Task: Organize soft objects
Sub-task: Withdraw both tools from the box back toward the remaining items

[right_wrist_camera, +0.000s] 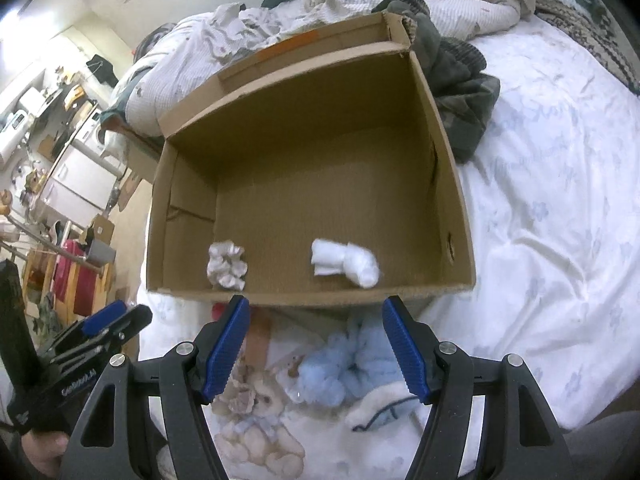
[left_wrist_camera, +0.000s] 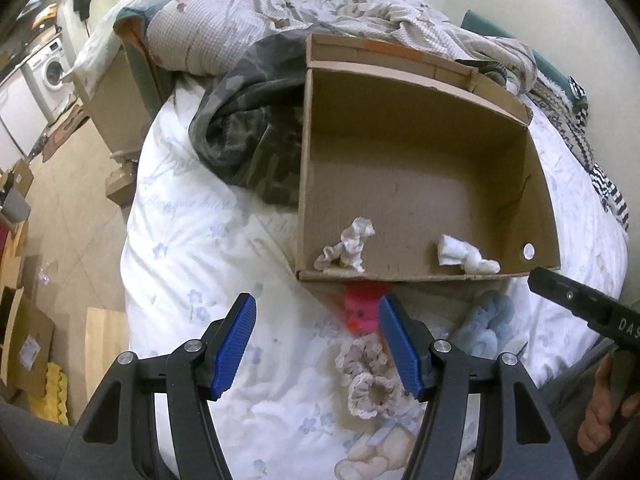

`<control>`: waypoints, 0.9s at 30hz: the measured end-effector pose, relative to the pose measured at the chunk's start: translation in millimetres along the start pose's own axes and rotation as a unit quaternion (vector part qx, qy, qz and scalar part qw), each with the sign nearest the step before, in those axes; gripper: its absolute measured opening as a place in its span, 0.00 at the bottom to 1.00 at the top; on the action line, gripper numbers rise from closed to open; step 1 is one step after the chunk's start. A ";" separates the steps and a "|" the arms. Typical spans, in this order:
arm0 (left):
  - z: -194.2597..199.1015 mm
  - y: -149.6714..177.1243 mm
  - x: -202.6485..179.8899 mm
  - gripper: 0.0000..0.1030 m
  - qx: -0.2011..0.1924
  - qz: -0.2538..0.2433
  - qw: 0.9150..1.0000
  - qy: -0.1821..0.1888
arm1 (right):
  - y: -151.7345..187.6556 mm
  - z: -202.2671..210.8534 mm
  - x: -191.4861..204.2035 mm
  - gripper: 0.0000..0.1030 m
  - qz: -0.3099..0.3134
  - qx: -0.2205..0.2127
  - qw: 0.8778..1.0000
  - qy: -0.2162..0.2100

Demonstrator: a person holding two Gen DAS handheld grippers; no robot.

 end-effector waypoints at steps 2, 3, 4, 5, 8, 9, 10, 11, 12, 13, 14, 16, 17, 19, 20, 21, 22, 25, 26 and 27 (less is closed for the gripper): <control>-2.0 5.4 5.1 0.59 0.005 0.006 1.000 -0.001 | 4.0 -1.7 -2.1 0.70 0.003 0.006 1.000 0.005; -3.0 7.1 7.0 0.59 0.008 0.007 1.000 -0.004 | 6.0 -2.3 -2.9 0.70 0.005 0.009 1.000 0.005; -4.5 9.7 11.5 0.59 0.012 0.012 1.000 -0.008 | 7.7 -3.0 -4.1 0.70 0.003 0.013 1.000 0.005; -5.9 10.6 14.6 0.59 0.014 0.018 1.000 -0.009 | 8.8 -3.7 -5.6 0.70 0.001 0.016 1.000 0.004; -11.7 16.5 24.4 0.59 0.026 0.050 0.998 0.001 | 11.2 -7.8 -11.0 0.70 -0.010 0.027 1.000 0.006; -15.1 18.8 26.2 0.59 0.033 0.058 0.998 0.004 | 11.7 -9.5 -13.0 0.70 -0.015 0.030 0.999 0.007; -19.3 21.6 27.6 0.59 0.042 0.064 0.997 0.007 | 11.6 -11.5 -14.2 0.70 -0.019 0.034 0.999 0.008; -25.0 25.4 27.2 0.59 0.054 0.069 0.996 0.013 | 11.6 -12.9 -15.4 0.70 -0.023 0.037 0.999 0.008; -29.3 29.1 25.6 0.59 0.065 0.072 0.995 0.022 | 11.3 -14.1 -16.7 0.70 -0.028 0.040 0.999 0.009; -35.6 33.6 21.2 0.59 0.081 0.075 0.993 0.036 | 11.1 -15.3 -18.1 0.70 -0.032 0.041 0.999 0.010; -43.7 40.2 13.3 0.59 0.100 0.079 0.990 0.059 | 10.7 -16.3 -19.6 0.70 -0.034 0.042 0.998 0.013; -53.0 48.7 -0.9 0.59 0.125 0.075 0.986 0.086 | 10.2 -18.5 -21.6 0.70 -0.038 0.044 0.998 0.014; -57.6 53.1 -10.6 0.59 0.137 0.067 0.983 0.098 | 9.7 -19.7 -22.5 0.70 -0.040 0.046 0.998 0.015; -61.8 55.0 -21.7 0.59 0.142 0.057 0.982 0.107 | 9.2 -22.1 -25.5 0.70 -0.044 0.049 0.998 0.017; -64.2 53.8 -26.3 0.59 0.143 0.052 0.982 0.109 | 8.9 -23.1 -26.7 0.70 -0.046 0.050 0.998 0.019; -66.7 52.9 -29.4 0.59 0.144 0.051 0.982 0.113 | 8.9 -24.1 -27.9 0.70 -0.049 0.052 0.997 0.019; -70.4 52.8 -32.7 0.58 0.149 0.052 0.980 0.120 | 8.7 -25.0 -28.9 0.70 -0.051 0.053 0.997 0.019; -83.1 55.1 -38.2 0.36 0.169 0.056 0.976 0.127 | 7.6 -27.8 -30.2 0.70 -0.050 0.054 0.997 0.024; -87.4 55.2 -37.2 0.27 0.173 0.052 0.976 0.123 | 7.3 -28.3 -31.0 0.70 -0.049 0.053 0.997 0.026; -89.9 54.8 -36.7 0.22 0.174 0.050 0.976 0.122 | 7.3 -28.6 -31.8 0.70 -0.049 0.054 0.997 0.028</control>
Point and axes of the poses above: each gripper's, at about its wrist camera, not at the fingertips, and z roughly against the way its jaws point, x to its left, y to its underside, the point moved 9 cm from there along -z, roughly the way its jaws point, and after that the axes turned 15 degrees about -z, right-handed, at the moved point
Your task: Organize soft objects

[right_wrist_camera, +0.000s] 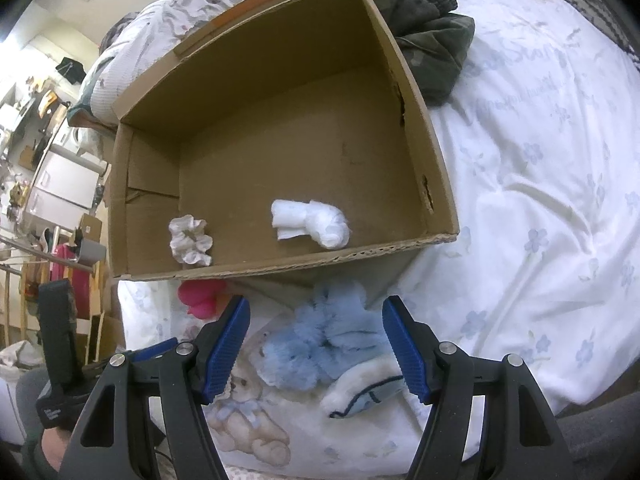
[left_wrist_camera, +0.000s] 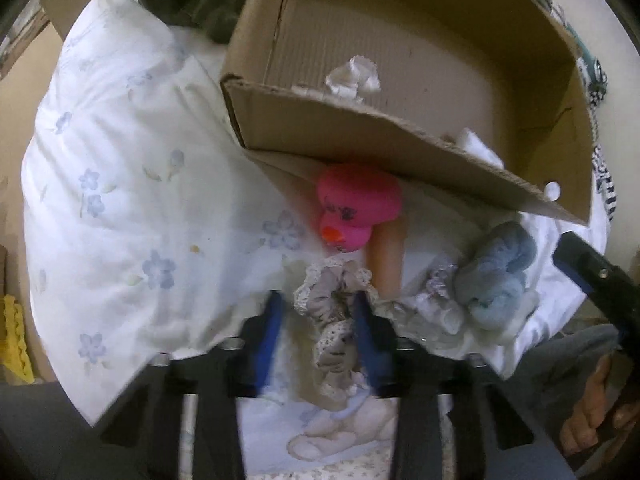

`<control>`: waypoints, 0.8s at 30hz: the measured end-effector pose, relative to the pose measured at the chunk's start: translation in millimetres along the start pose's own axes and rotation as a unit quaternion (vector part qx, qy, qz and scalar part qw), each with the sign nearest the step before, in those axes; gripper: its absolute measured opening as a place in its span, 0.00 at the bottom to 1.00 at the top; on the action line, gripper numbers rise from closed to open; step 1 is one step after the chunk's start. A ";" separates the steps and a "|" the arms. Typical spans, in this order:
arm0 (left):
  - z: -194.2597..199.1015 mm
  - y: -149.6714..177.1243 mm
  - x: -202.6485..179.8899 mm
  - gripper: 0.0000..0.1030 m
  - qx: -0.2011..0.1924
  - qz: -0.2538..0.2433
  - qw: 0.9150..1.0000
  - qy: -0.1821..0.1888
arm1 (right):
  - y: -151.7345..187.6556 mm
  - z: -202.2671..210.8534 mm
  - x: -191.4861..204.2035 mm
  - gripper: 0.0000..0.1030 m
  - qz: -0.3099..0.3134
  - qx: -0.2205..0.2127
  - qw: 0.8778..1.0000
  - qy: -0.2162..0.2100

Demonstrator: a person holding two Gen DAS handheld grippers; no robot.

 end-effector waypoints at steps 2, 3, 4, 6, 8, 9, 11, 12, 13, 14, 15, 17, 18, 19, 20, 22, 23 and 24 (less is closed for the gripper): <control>-0.4 -2.3 -3.7 0.14 -0.001 -0.004 1.000 0.006 | -0.1 -0.2 -1.9 0.70 -0.003 0.001 1.000 0.001; 0.4 -3.2 -6.4 0.11 -0.003 -0.009 1.000 0.010 | -0.1 -0.4 -2.4 0.70 -0.005 0.001 1.000 0.001; 1.7 -3.8 -9.2 0.11 -0.004 -0.016 1.000 0.013 | -0.1 -0.4 -2.1 0.70 -0.006 0.001 1.000 0.001; 6.7 -4.7 -14.2 0.09 -0.013 -0.023 1.000 0.017 | 0.5 -0.3 -0.9 0.70 -0.004 0.002 1.000 0.000; 20.1 -6.9 -21.5 0.09 -0.031 -0.026 0.999 0.032 | 1.7 0.0 1.4 0.70 0.002 0.002 1.000 -0.001; 28.7 -7.3 -25.1 0.09 -0.042 -0.029 0.998 0.040 | 2.2 0.6 2.3 0.70 0.003 0.002 1.000 -0.003; 48.4 -9.6 -33.2 0.09 -0.066 -0.040 0.996 0.046 | 4.2 2.6 6.1 0.70 0.007 0.005 1.000 -0.015; 57.5 -10.9 -36.4 0.09 -0.076 -0.045 0.995 0.047 | 6.2 3.8 10.0 0.70 0.009 0.011 1.000 -0.027; 66.6 -11.8 -36.7 0.09 -0.087 -0.049 0.994 0.046 | 10.0 4.2 16.0 0.70 0.015 0.021 0.999 -0.043; 75.8 -11.7 -35.2 0.09 -0.097 -0.052 0.993 0.040 | 15.7 3.5 23.1 0.70 0.023 0.034 0.997 -0.059; 83.9 -11.5 -31.3 0.09 -0.108 -0.051 0.992 0.030 | 21.8 2.3 29.8 0.70 0.029 0.047 0.996 -0.073; 92.9 -11.0 -19.5 0.09 -0.117 -0.045 0.992 0.008 | 38.2 -3.7 44.5 0.70 0.045 0.080 0.991 -0.094; 95.8 -11.7 -11.2 0.09 -0.119 -0.039 0.992 -0.003 | 48.2 -8.8 52.3 0.70 0.049 0.097 0.989 -0.103; 97.4 -11.2 -4.7 0.09 -0.118 -0.032 0.992 -0.006 | 57.5 -13.1 57.5 0.70 0.047 0.111 0.987 -0.109; 98.9 -9.2 2.5 0.09 -0.116 -0.024 0.993 -0.006 | 68.2 -19.2 62.8 0.70 0.044 0.128 0.984 -0.114; 100.6 -5.9 16.7 0.09 -0.114 -0.011 0.993 -0.017 | 91.2 -33.5 73.7 0.63 0.038 0.162 0.979 -0.117; 99.9 -3.1 22.7 0.09 -0.114 -0.009 0.993 -0.022 | 99.7 -40.5 77.2 0.62 0.035 0.173 0.978 -0.114; 101.3 -0.6 28.5 0.09 -0.114 -0.006 0.993 -0.028 | 107.3 -48.1 79.9 0.62 0.030 0.183 0.977 -0.108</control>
Point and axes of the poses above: each gripper's, at about its wrist camera, not at the fingertips, and z roughly against the way its jaws point, x to its left, y to its underside, the point moved 9 cm from there along -z, roughly the way its jaws point, and after that the axes turned 15 degrees about -z, right-handed, at the moved point
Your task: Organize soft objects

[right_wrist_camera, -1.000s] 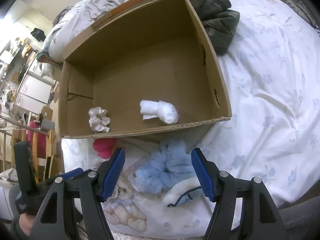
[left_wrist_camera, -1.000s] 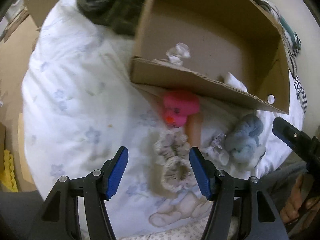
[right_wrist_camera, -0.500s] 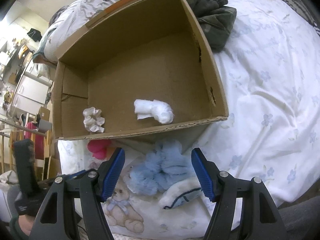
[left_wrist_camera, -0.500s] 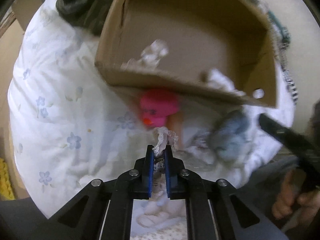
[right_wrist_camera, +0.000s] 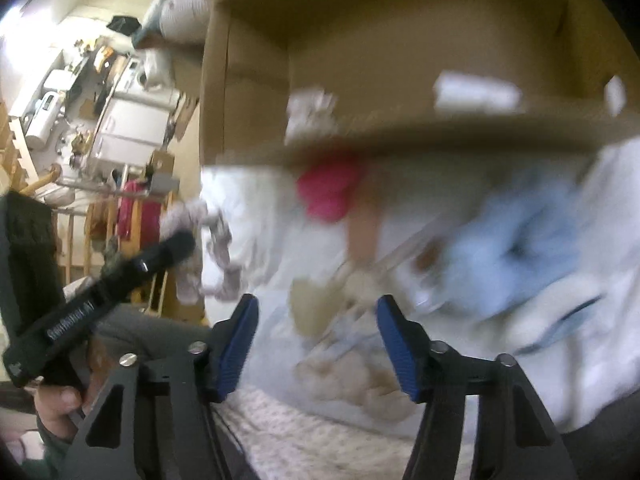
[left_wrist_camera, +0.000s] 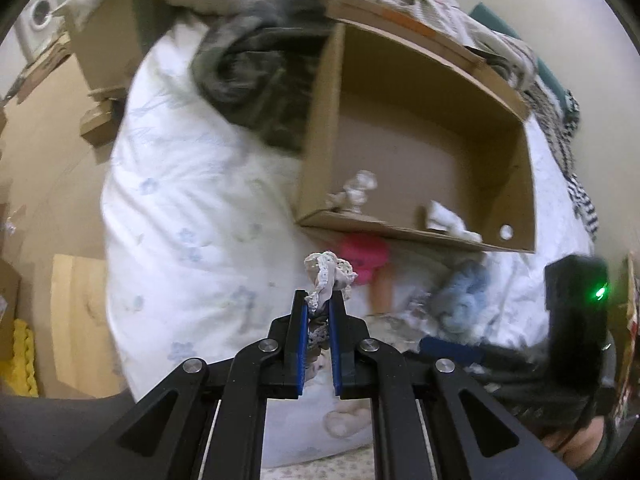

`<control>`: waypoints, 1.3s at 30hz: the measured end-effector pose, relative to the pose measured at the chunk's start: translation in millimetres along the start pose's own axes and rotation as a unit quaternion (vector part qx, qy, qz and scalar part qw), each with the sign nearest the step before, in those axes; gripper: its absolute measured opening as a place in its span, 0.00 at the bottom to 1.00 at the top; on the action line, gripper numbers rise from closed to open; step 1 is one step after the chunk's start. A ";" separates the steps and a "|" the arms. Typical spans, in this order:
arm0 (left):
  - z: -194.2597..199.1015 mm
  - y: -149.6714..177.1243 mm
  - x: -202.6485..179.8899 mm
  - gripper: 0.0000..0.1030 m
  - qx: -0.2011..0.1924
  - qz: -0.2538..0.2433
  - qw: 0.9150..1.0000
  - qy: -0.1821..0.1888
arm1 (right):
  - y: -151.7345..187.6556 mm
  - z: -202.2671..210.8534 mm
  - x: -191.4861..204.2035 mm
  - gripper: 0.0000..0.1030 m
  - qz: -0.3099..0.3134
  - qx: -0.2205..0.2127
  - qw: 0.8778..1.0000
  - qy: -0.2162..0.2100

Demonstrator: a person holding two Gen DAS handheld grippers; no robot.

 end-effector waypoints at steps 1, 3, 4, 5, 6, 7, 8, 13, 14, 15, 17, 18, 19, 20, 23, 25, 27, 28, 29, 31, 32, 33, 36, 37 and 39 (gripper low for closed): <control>-1.3 1.2 3.4 0.09 0.001 0.002 1.000 -0.006 | 2.9 -9.2 1.1 0.61 -0.006 0.008 1.000 0.004; -1.9 3.5 9.0 0.09 0.006 0.002 1.000 -0.016 | 6.2 -27.3 2.9 0.57 -0.012 0.019 1.000 0.014; -1.8 5.3 11.7 0.09 0.009 0.000 1.000 -0.022 | 7.0 -33.9 3.8 0.57 -0.013 0.021 0.999 0.020; -3.5 6.9 13.7 0.09 0.016 -0.008 0.999 -0.035 | 6.3 -40.0 3.8 0.55 -0.016 0.023 0.999 0.027; -2.6 10.0 14.5 0.09 0.019 -0.011 0.999 -0.037 | 6.2 -46.8 4.2 0.50 -0.017 0.022 0.999 0.034; -2.4 13.5 16.0 0.09 0.025 -0.012 0.999 -0.035 | 6.5 -52.3 4.7 0.47 -0.016 0.022 0.999 0.041; -4.0 15.4 16.3 0.09 0.030 -0.012 0.999 -0.036 | 6.7 -56.4 4.5 0.38 -0.016 0.017 0.998 0.051; -5.4 17.7 18.2 0.09 0.034 -0.016 0.998 -0.046 | 6.1 -52.9 12.9 0.12 0.012 -0.005 0.998 0.056; -6.8 17.0 17.7 0.09 0.033 -0.016 0.998 -0.047 | 6.9 -50.2 13.7 0.11 0.015 -0.008 0.998 0.054; -7.1 16.6 17.4 0.09 0.033 -0.016 0.998 -0.047 | 7.0 -44.3 13.7 0.11 0.015 -0.012 0.999 0.050; -7.3 15.8 16.6 0.09 0.031 -0.014 0.998 -0.047 | 6.1 -32.2 14.3 0.11 0.015 -0.022 0.999 0.042; -7.7 16.0 15.0 0.09 0.031 -0.014 0.998 -0.047 | 5.0 -26.6 14.2 0.11 0.014 -0.026 0.999 0.037; -7.9 15.3 13.7 0.09 0.030 -0.016 0.998 -0.047 | 6.3 -19.5 15.4 0.11 0.014 -0.030 0.999 0.031; -7.4 14.8 11.6 0.09 0.028 -0.018 0.998 -0.048 | 5.3 -12.8 16.1 0.11 0.013 -0.033 0.999 0.027; -5.5 13.7 4.1 0.09 0.025 -0.029 0.998 -0.051 | 1.5 7.0 17.9 0.11 0.011 -0.046 0.999 0.014; -4.3 14.0 0.2 0.09 0.025 -0.031 0.998 -0.045 | -2.1 19.8 14.3 0.11 0.014 -0.054 0.998 0.011; -2.1 14.6 -2.3 0.09 0.026 -0.030 0.998 -0.039 | -3.2 33.5 14.3 0.11 0.021 -0.063 0.998 0.009; 0.1 13.6 -3.7 0.09 0.023 -0.030 0.999 -0.037 | -4.4 39.3 13.9 0.11 0.023 -0.068 0.997 0.007; 2.7 11.5 -5.2 0.09 0.019 -0.034 0.999 -0.038 | -5.1 46.7 13.2 0.11 0.023 -0.072 0.997 0.004; 5.9 7.0 -7.6 0.09 0.011 -0.037 0.998 -0.041 | -9.1 59.0 9.5 0.11 0.022 -0.081 0.997 -0.001; 7.1 4.7 -8.7 0.09 0.008 -0.038 0.998 -0.041 | -10.5 65.1 8.9 0.11 0.022 -0.085 0.996 -0.003; 8.4 2.0 -10.5 0.09 0.005 -0.038 0.998 -0.041 | -12.8 69.1 9.8 0.11 0.023 -0.089 0.996 -0.004; 14.4 -5.7 -16.4 0.09 -0.006 -0.038 0.999 -0.038 | -18.8 83.5 10.4 0.11 0.026 -0.104 0.994 -0.005; 16.8 -8.7 -18.3 0.09 -0.010 -0.040 0.998 -0.038 | -22.0 88.2 10.0 0.11 0.028 -0.109 0.994 -0.008; 24.1 -16.1 -21.0 0.09 -0.022 -0.044 0.998 -0.043 | -26.2 97.3 9.2 0.11 0.031 -0.119 0.992 -0.011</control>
Point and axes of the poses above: each gripper's, at about its wrist camera, not at the fingertips, and z roughly against the way its jaws point, x to its left, y to its underside, the point moved 9 cm from there along -z, roughly the way its jaws point, and after that the axes turned 15 degrees about -z, right-handed, at the moved point
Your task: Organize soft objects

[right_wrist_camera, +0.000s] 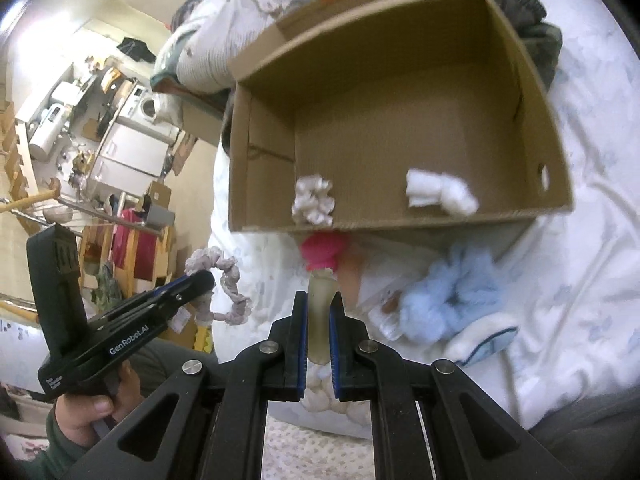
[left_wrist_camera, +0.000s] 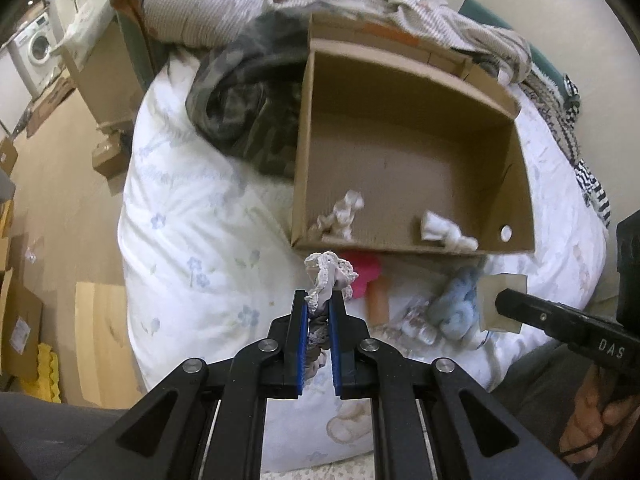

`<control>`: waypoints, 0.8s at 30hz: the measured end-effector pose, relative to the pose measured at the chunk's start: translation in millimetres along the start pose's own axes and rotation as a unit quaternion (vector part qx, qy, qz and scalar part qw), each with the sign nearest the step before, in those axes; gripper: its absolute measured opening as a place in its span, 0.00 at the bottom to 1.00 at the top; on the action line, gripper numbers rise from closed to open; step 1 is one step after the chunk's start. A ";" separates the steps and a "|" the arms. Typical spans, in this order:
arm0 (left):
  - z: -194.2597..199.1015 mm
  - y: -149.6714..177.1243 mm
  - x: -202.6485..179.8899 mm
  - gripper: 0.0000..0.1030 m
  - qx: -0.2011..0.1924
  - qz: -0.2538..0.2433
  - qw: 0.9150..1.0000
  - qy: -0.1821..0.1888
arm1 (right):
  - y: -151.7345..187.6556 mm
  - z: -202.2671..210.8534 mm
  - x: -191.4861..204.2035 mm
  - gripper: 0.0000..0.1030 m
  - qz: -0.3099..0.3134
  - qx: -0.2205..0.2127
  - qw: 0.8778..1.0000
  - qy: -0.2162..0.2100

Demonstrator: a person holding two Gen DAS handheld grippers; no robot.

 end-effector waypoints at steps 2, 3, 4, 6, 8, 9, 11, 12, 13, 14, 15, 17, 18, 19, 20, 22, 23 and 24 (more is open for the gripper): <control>7.7 -9.8 0.1 0.09 -0.013 -0.002 1.000 -0.006 | -9.4 9.3 0.1 0.11 0.003 -0.010 1.000 -0.003; 11.3 -15.2 0.7 0.09 -0.020 -0.002 1.000 -0.008 | -13.8 14.0 0.0 0.11 0.004 -0.017 1.000 -0.006; 15.7 -22.2 0.9 0.09 -0.029 -0.003 1.000 -0.011 | -18.3 17.4 0.9 0.11 0.005 -0.023 1.000 -0.009; 21.2 -33.4 0.9 0.09 -0.045 -0.012 0.999 -0.020 | -28.0 23.0 3.3 0.11 0.011 -0.038 0.999 -0.012; 26.9 -47.3 1.4 0.09 -0.073 -0.025 0.996 -0.033 | -39.4 29.3 3.5 0.11 0.018 -0.055 0.998 -0.012; 29.0 -53.6 1.5 0.09 -0.084 -0.032 0.995 -0.040 | -45.0 31.7 2.6 0.11 0.019 -0.061 0.998 -0.012; 30.6 -65.9 0.5 0.09 -0.100 -0.047 0.993 -0.053 | -55.9 33.9 0.4 0.11 0.024 -0.074 0.997 -0.008; 30.5 -71.6 -0.8 0.09 -0.105 -0.053 0.991 -0.058 | -60.5 33.7 -1.5 0.11 0.022 -0.077 0.997 -0.008; 30.5 -76.9 -1.7 0.09 -0.111 -0.059 0.990 -0.063 | -65.5 33.3 -3.8 0.11 0.020 -0.081 0.996 -0.009; 30.5 -82.3 -2.8 0.09 -0.118 -0.063 0.989 -0.067 | -70.0 32.6 -6.5 0.11 0.018 -0.086 0.996 -0.008; 30.2 -87.2 -3.9 0.09 -0.122 -0.066 0.988 -0.068 | -73.9 31.5 -9.6 0.11 0.017 -0.092 0.996 -0.006; 27.5 -95.7 -7.2 0.09 -0.129 -0.071 0.987 -0.066 | -80.0 29.2 -16.4 0.11 0.012 -0.103 0.995 -0.006; 25.3 -99.1 -8.6 0.09 -0.132 -0.074 0.986 -0.066 | -82.3 26.6 -21.2 0.11 0.005 -0.105 0.994 -0.003; 21.3 -102.8 -10.5 0.09 -0.135 -0.078 0.985 -0.066 | -83.2 25.0 -24.7 0.11 0.002 -0.107 0.994 0.002; 17.7 -104.4 -12.2 0.09 -0.136 -0.082 0.985 -0.067 | -84.3 23.0 -28.0 0.11 -0.001 -0.109 0.994 0.007; 3.7 -105.6 -14.5 0.09 -0.127 -0.072 0.988 -0.052 | -86.2 19.8 -32.6 0.11 -0.008 -0.110 0.994 0.013; -2.0 -105.5 -15.3 0.09 -0.120 -0.062 0.990 -0.040 | -86.6 18.8 -33.5 0.11 -0.009 -0.111 0.994 0.016; -7.8 -106.1 -16.8 0.09 -0.115 -0.056 0.991 -0.033 | -87.1 17.8 -34.1 0.11 -0.008 -0.111 0.994 0.019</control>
Point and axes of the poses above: each gripper's, at about its wrist camera, not at the fingertips, and z roughly against the way its jaws point, x to its left, y to its underside, the point moved 9 cm from there along -z, roughly the way its jaws point, and after that the axes turned 15 degrees about -z, right-handed, at the moved point
